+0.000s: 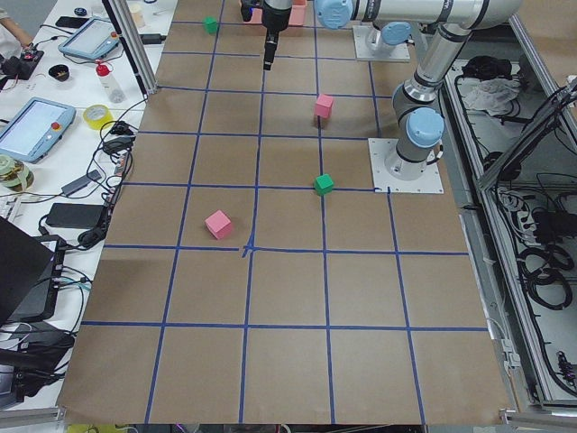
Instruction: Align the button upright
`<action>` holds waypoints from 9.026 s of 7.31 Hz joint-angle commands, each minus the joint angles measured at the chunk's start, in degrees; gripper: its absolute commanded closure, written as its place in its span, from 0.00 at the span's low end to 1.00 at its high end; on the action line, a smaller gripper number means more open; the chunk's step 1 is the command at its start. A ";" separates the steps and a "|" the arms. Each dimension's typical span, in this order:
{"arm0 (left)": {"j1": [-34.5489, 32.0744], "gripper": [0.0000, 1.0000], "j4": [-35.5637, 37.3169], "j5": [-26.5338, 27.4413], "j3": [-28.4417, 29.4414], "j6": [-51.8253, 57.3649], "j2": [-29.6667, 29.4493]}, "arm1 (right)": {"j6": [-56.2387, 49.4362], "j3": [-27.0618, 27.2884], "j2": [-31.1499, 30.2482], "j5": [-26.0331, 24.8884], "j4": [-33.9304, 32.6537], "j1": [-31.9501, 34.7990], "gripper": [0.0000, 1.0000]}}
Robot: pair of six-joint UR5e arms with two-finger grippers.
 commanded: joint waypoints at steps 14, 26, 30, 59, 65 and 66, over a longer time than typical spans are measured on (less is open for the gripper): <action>-0.09 0.00 0.00 -0.09 0.00 0.15 0.00 | -27.19 11.48 7.64 -0.24 -21.40 -29.46 0.00; -0.09 0.00 0.09 -0.09 0.00 -0.12 0.00 | -27.73 22.06 17.40 -7.19 -30.08 -35.18 0.03; -0.17 0.00 0.09 -0.09 0.09 -0.12 0.00 | -27.82 23.13 17.58 -6.83 -30.17 -35.98 0.03; 0.00 0.00 0.09 -0.09 0.09 -0.03 -0.09 | 12.59 -16.58 32.76 4.33 -8.02 4.78 1.00; 0.00 0.00 0.09 -0.09 0.09 0.41 0.00 | 17.71 -24.24 42.09 7.49 -11.97 13.15 1.00; 0.00 0.00 0.09 -0.09 0.09 0.41 0.00 | 17.97 -24.51 42.62 7.49 -13.37 13.41 1.00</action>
